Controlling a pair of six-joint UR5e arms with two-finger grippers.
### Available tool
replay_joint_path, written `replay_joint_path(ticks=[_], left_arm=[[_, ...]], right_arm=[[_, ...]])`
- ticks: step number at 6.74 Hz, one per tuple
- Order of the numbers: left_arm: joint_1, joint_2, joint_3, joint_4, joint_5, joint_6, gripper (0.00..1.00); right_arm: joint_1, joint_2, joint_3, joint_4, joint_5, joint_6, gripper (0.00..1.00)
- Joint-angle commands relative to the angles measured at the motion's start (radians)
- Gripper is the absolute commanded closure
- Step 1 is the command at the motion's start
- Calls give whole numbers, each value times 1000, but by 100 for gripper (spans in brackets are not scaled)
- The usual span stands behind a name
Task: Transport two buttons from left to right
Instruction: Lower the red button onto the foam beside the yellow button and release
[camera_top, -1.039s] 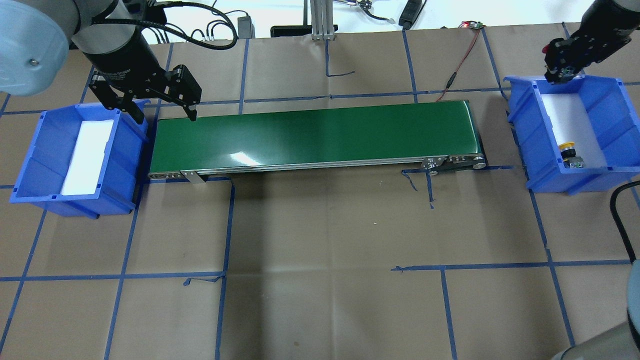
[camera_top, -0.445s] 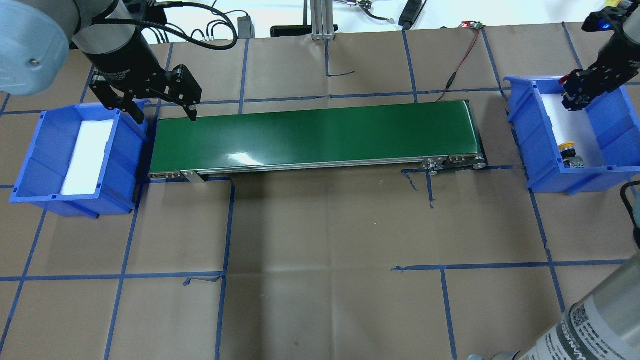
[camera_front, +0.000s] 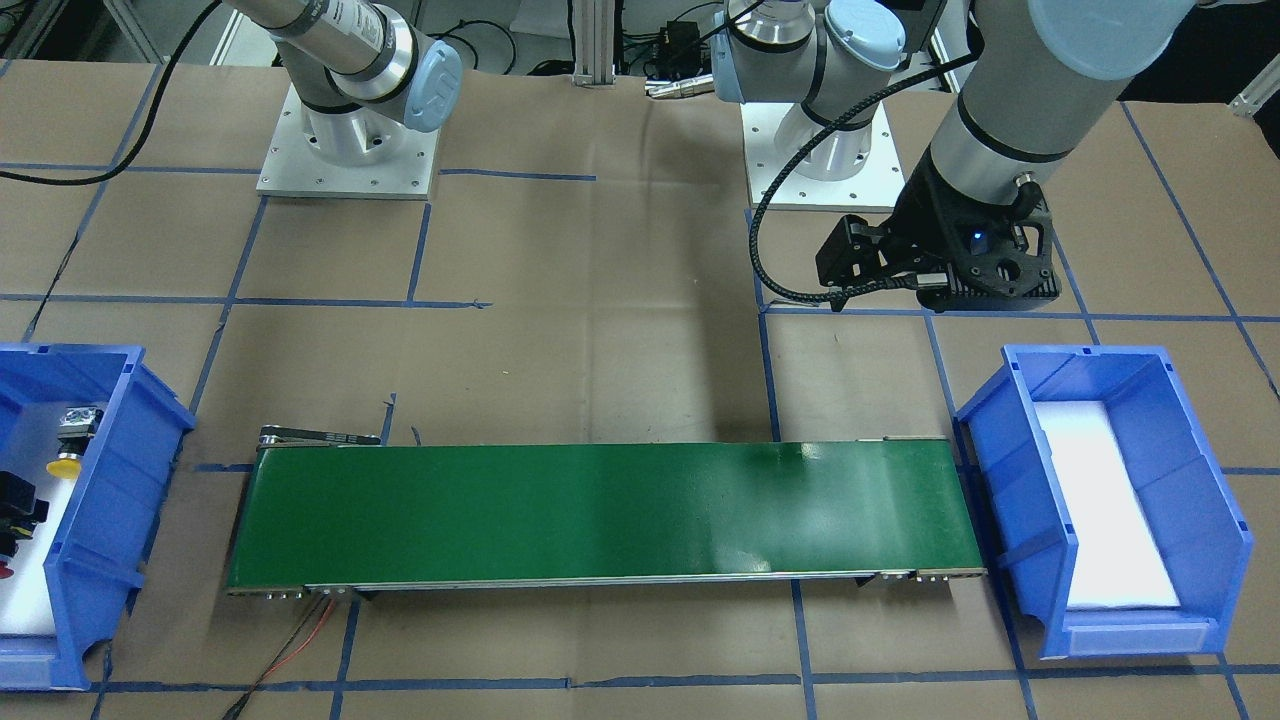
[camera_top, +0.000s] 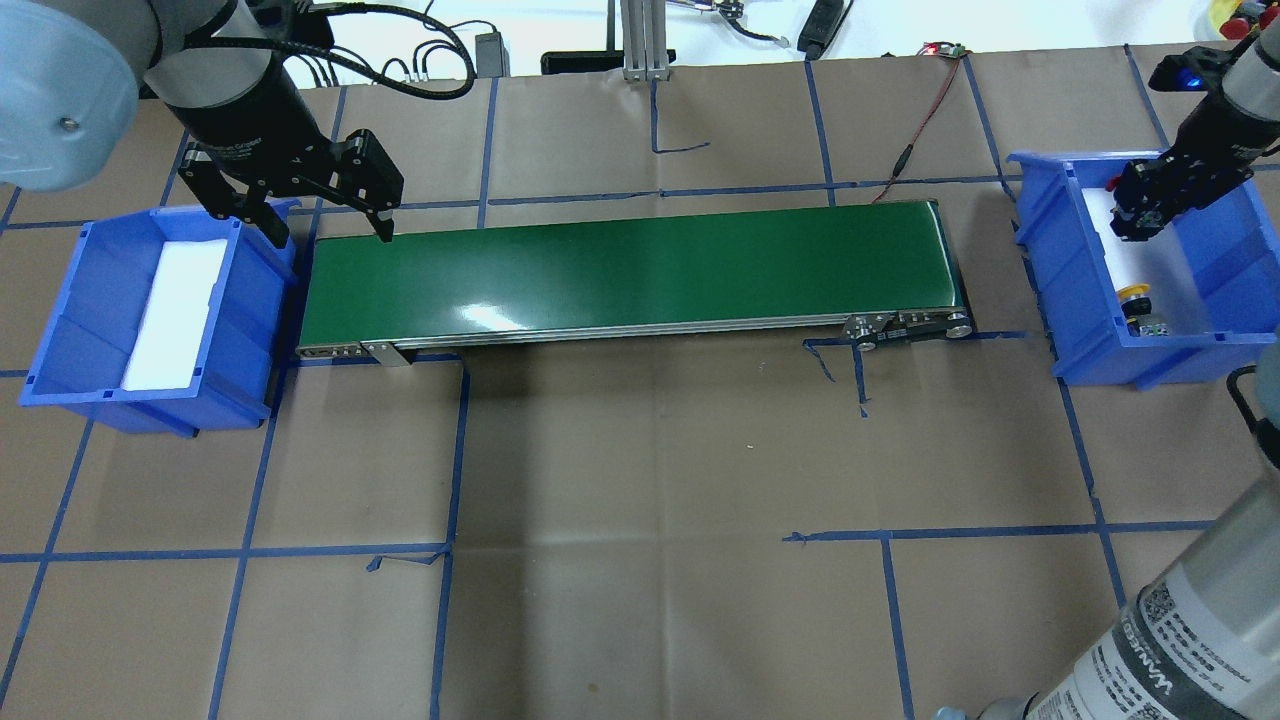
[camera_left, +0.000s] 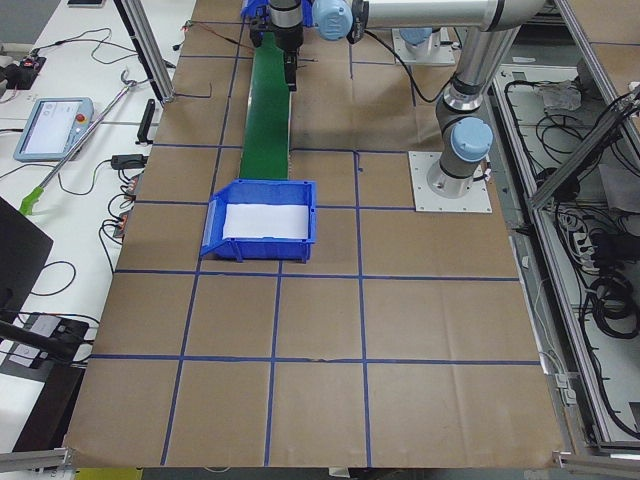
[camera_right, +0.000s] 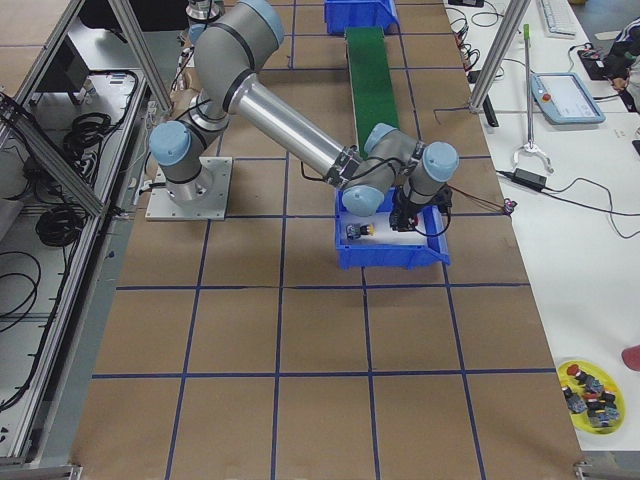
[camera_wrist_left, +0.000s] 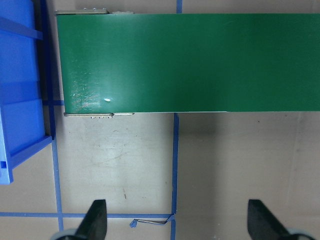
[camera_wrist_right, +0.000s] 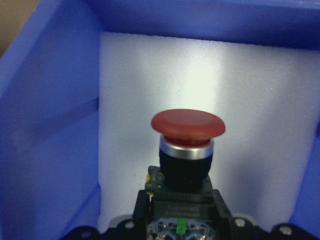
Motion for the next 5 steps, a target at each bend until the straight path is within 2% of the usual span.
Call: replay_joint_path(ticks=[1, 2, 3, 4, 5], left_arm=[[0, 0, 1, 0, 0, 2, 0], [0, 0, 1, 0, 0, 0, 0], [0, 0, 1, 0, 0, 0, 0], [0, 0, 1, 0, 0, 0, 0], [0, 0, 1, 0, 0, 0, 0]], right_arm=[[0, 39, 7, -7, -5, 5, 93], [-2, 39, 13, -5, -13, 3, 90], [-2, 39, 13, -5, -17, 3, 83], [0, 39, 13, -5, -48, 3, 34], [0, 39, 11, -5, -45, 5, 17]])
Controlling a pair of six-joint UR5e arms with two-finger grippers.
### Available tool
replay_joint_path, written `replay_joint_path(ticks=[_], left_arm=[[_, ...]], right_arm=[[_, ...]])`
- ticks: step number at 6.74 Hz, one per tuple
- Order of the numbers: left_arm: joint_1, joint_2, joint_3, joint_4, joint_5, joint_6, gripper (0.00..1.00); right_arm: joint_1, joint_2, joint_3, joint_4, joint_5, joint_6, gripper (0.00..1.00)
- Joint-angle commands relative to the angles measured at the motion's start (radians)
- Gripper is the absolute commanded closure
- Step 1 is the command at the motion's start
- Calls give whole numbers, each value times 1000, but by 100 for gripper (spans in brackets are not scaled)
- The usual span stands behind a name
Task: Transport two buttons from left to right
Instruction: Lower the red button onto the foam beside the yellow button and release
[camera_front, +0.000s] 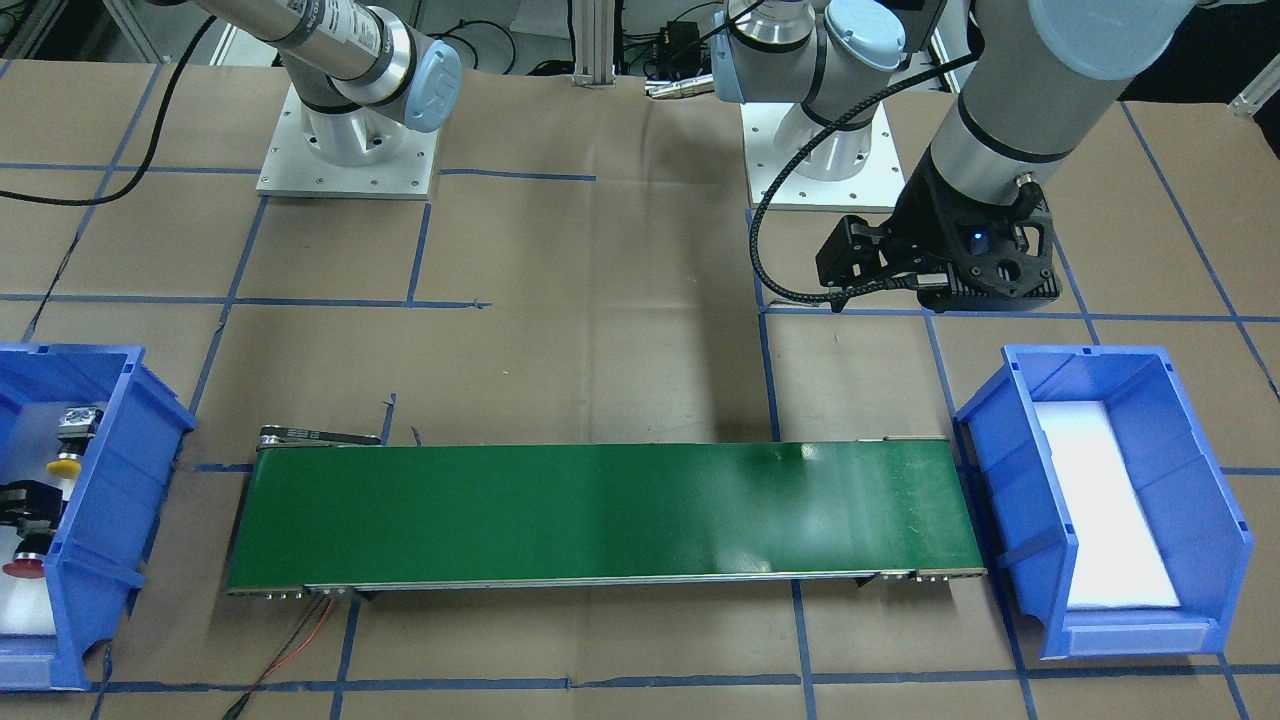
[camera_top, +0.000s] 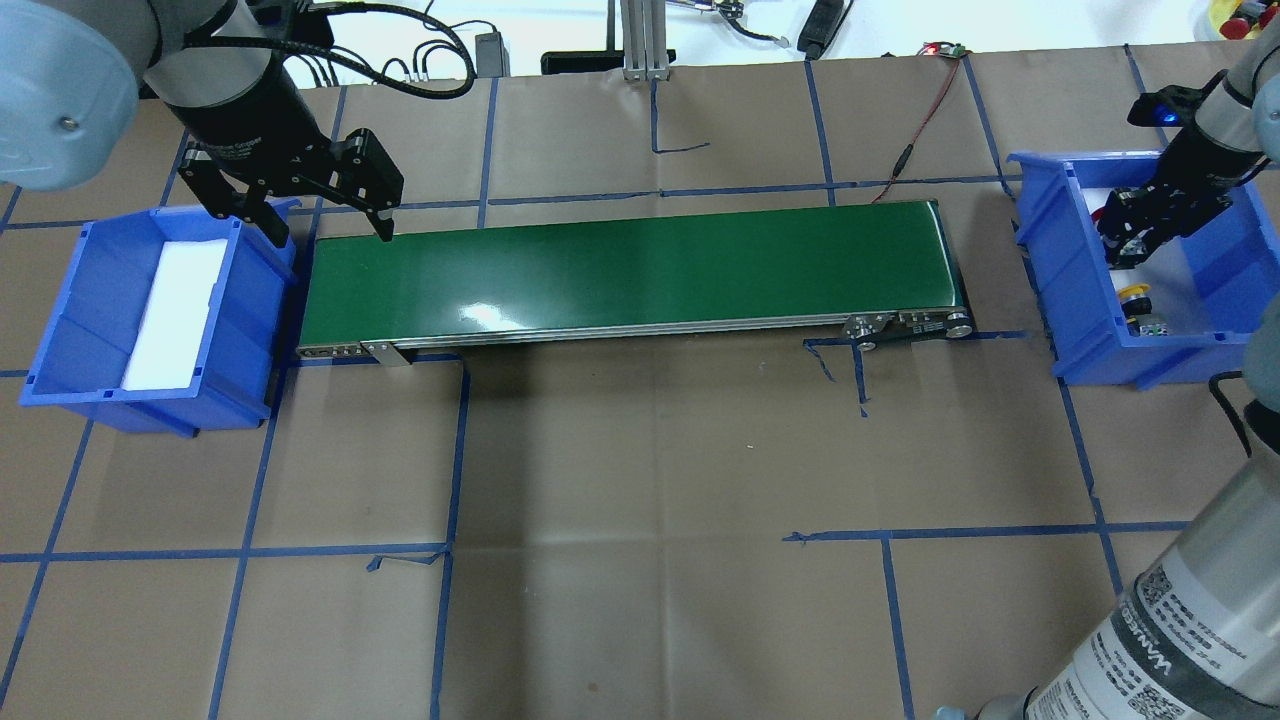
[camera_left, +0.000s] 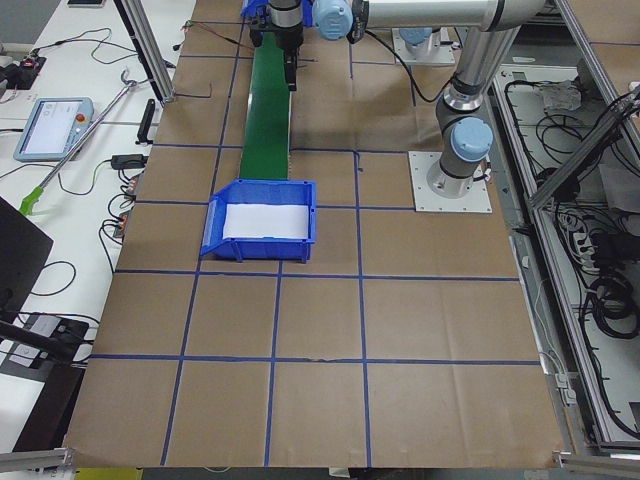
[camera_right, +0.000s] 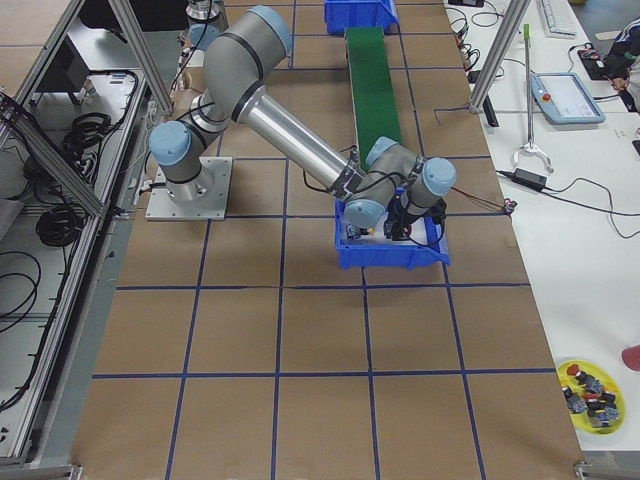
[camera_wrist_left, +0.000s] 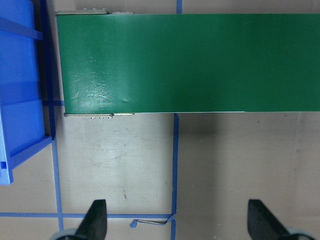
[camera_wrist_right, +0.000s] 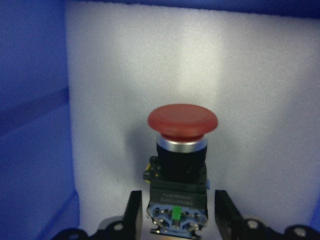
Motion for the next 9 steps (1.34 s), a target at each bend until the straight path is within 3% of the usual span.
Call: replay_joint_path(ticks=[1, 3, 6, 7, 8, 9], left_arm=[[-2, 0, 0, 0, 0, 0, 0], [0, 0, 0, 0, 0, 0, 0], [0, 0, 0, 0, 0, 0, 0], [0, 0, -2, 0, 0, 0, 0], [0, 0, 0, 0, 0, 0, 0], [0, 0, 0, 0, 0, 0, 0]], right_arm=[[1, -3, -2, 0, -3, 6, 6], [7, -59, -19, 12, -3, 30, 1], [34, -298, -31, 70, -1, 102, 0], [72, -381, -30, 145, -1, 177, 0], [135, -450, -27, 296, 5, 355, 0], [237, -493, -21, 355, 3, 509, 0]])
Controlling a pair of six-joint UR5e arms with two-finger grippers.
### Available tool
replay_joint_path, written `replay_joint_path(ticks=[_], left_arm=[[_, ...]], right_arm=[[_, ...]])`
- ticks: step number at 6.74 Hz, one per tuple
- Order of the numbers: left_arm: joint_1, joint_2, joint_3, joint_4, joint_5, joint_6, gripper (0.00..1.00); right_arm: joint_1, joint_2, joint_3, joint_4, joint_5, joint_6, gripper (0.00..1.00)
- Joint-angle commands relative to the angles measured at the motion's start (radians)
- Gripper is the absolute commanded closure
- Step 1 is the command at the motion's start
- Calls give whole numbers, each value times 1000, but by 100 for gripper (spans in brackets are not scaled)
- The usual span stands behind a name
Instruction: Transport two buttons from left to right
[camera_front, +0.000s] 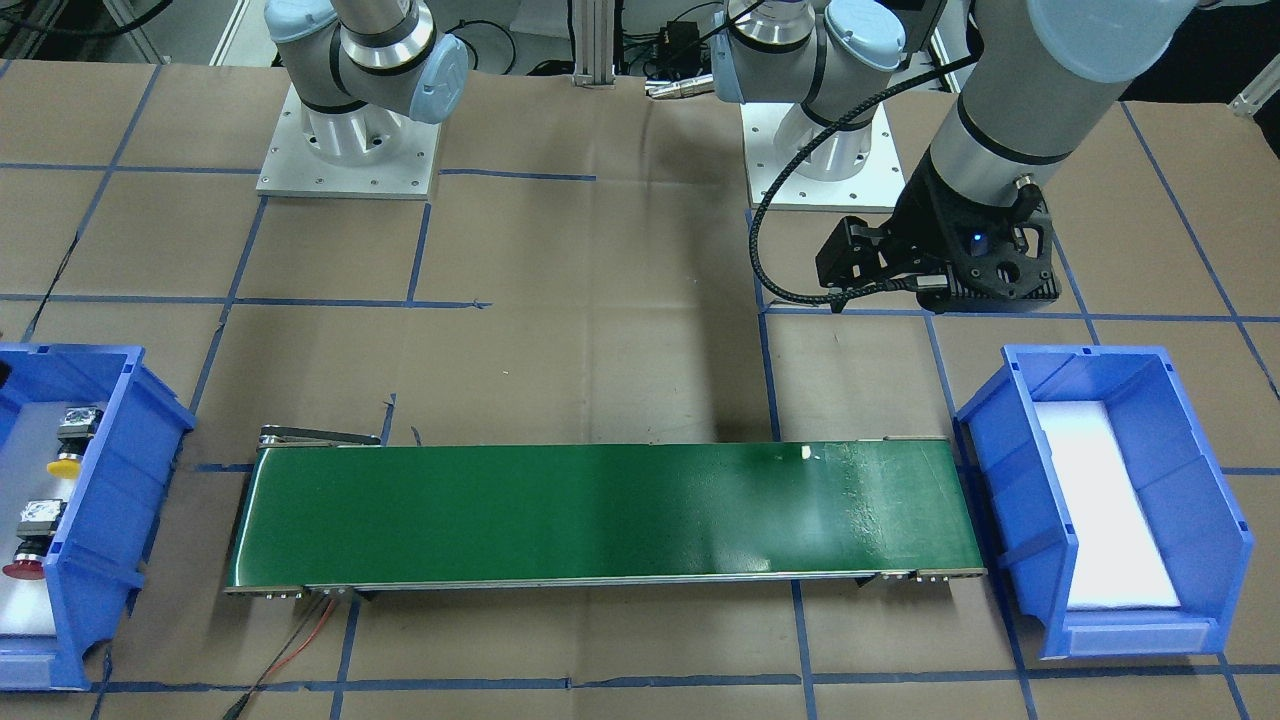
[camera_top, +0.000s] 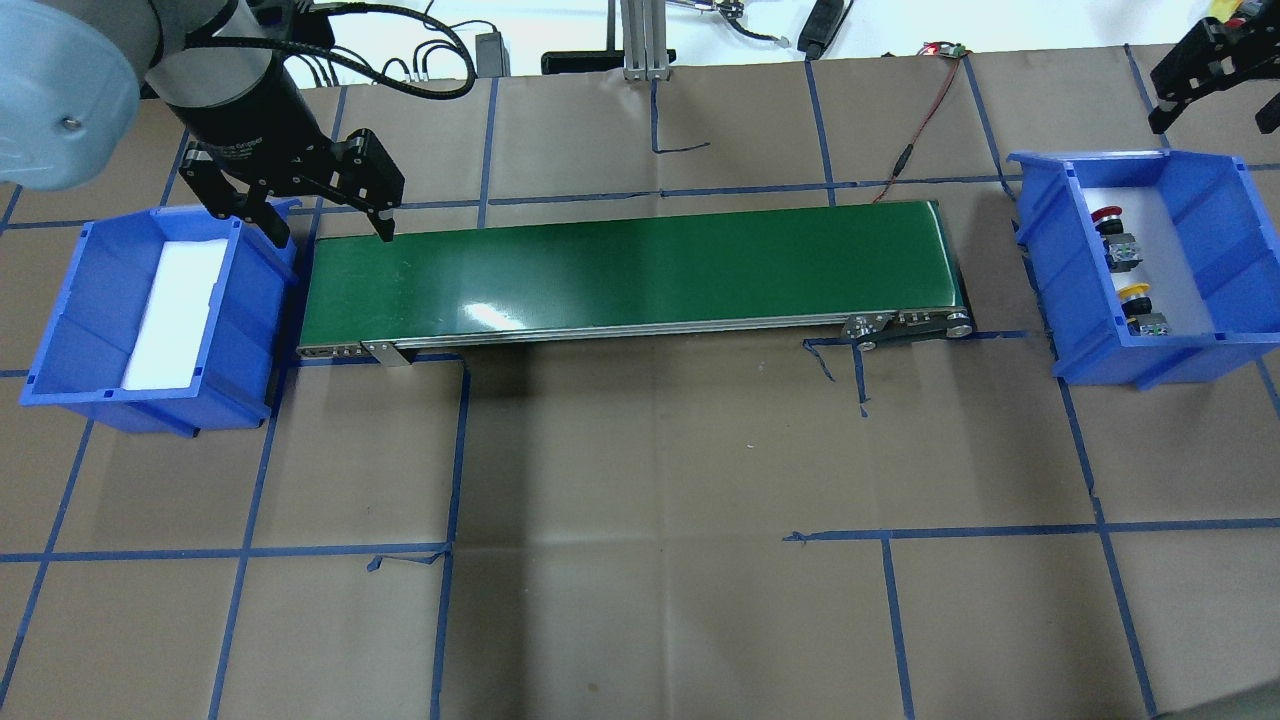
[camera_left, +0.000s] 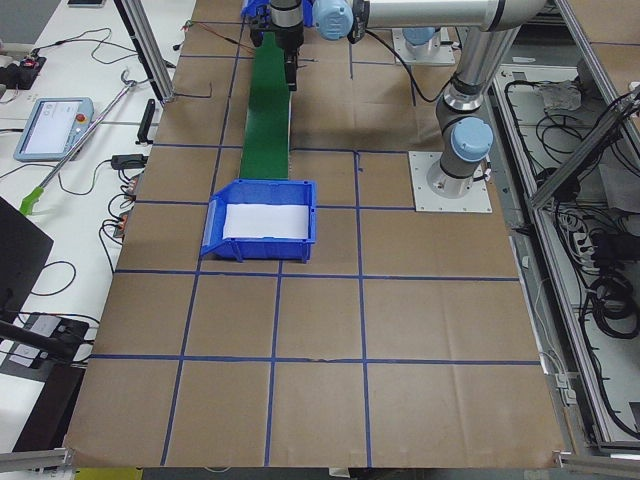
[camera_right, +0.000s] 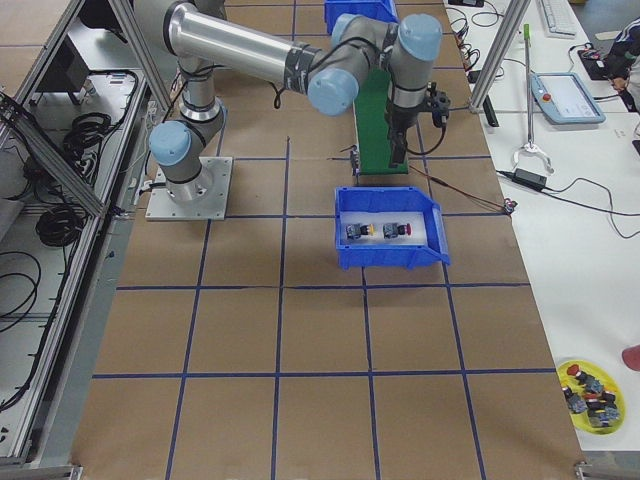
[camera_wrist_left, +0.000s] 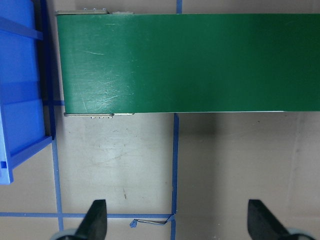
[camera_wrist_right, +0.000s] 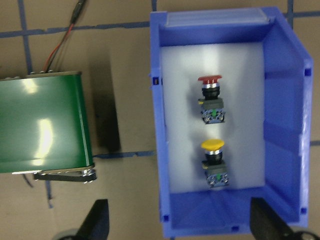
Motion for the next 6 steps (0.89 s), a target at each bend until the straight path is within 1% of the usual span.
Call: replay_joint_path(ticks=[1, 2, 3, 4, 5, 6], left_arm=[[0, -2, 0, 0, 0, 0, 0], [0, 0, 0, 0, 0, 0, 0], [1, 0, 0, 0, 0, 2, 0], [3, 0, 0, 0, 0, 2, 0], [3, 1, 0, 0, 0, 2, 0], [3, 1, 0, 0, 0, 2, 0]], right_arm=[[203, -111, 31, 100, -1, 254, 1], [280, -178, 97, 97, -7, 349, 1], [313, -246, 190, 83, 2, 365, 1], [316, -298, 264, 48, 4, 376, 1], [318, -301, 280, 6, 5, 402, 0], [339, -297, 280, 1, 4, 407, 0]])
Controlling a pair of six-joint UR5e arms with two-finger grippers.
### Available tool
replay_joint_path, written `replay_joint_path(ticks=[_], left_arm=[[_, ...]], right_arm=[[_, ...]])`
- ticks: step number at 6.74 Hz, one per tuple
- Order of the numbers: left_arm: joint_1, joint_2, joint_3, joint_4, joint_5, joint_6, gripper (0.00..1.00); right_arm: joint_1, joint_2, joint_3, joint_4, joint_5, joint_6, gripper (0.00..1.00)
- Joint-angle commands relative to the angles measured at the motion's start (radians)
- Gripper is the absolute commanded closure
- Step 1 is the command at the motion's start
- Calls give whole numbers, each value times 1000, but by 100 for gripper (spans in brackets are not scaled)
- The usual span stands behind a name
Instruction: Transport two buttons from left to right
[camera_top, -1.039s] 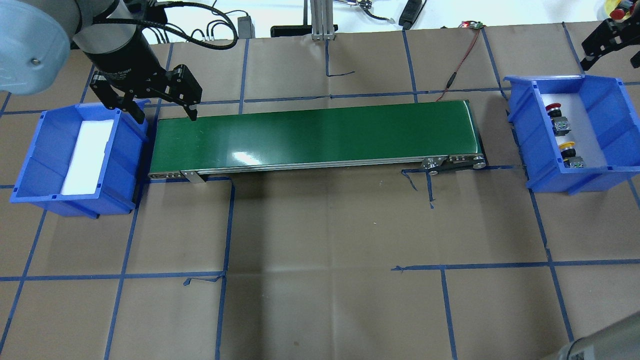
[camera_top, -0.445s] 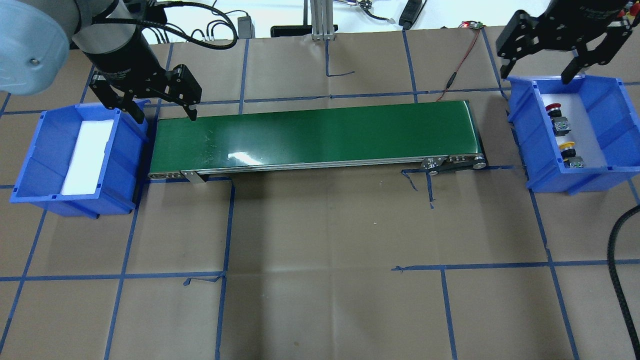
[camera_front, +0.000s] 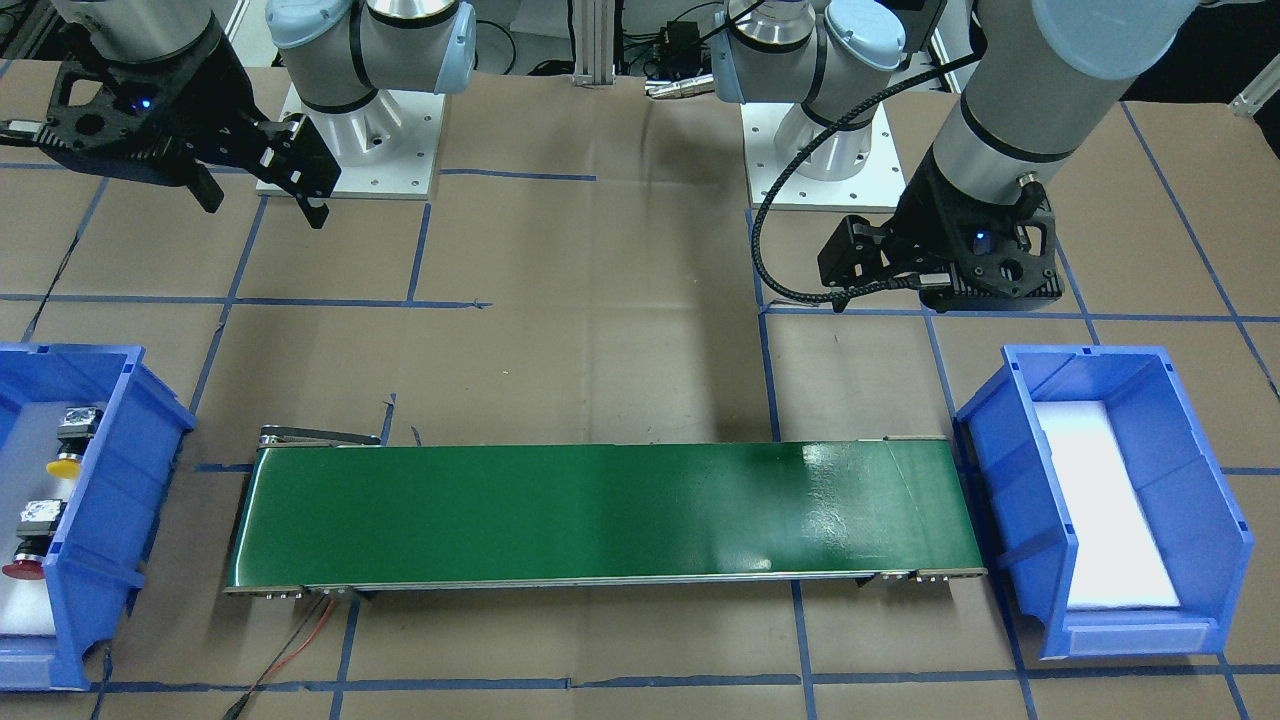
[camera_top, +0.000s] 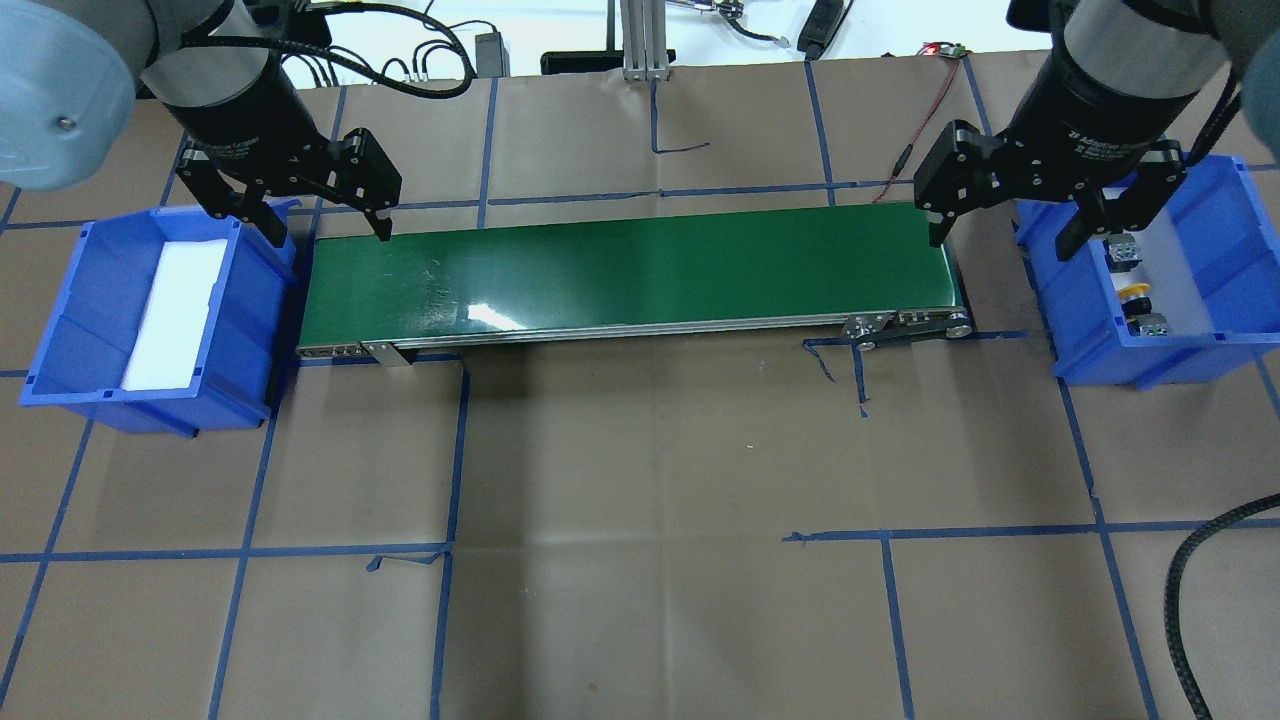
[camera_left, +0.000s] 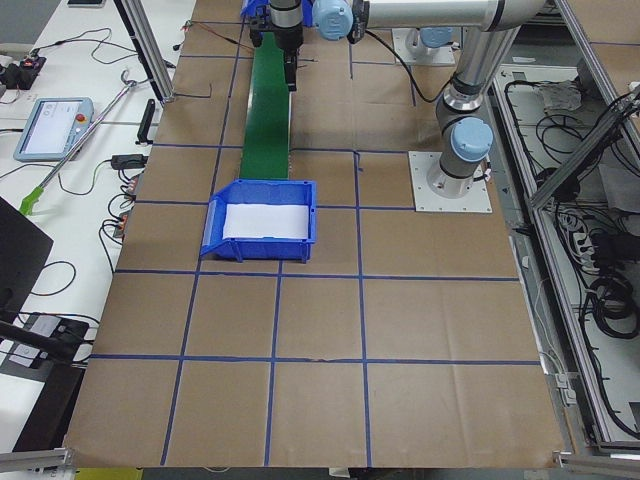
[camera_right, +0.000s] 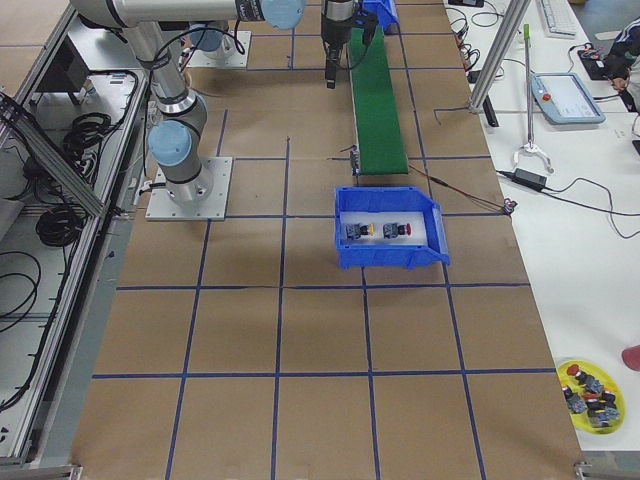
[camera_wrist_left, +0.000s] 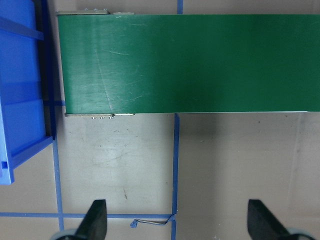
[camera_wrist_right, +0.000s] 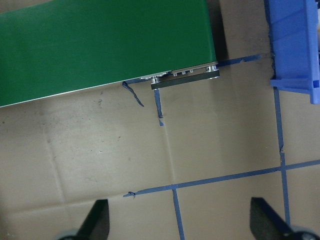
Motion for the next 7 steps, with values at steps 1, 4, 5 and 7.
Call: replay_joint_path(ticks=[1, 4, 5, 7], left_arm=[[0, 1, 0, 0, 0, 0, 0], [0, 1, 0, 0, 0, 0, 0], [0, 1, 0, 0, 0, 0, 0], [0, 1, 0, 0, 0, 0, 0]], right_arm=[[54, -2, 13, -22, -2, 54, 0], [83, 13, 13, -25, -8, 68, 0], [82, 15, 13, -25, -11, 63, 0], [82, 17, 15, -23, -13, 65, 0]])
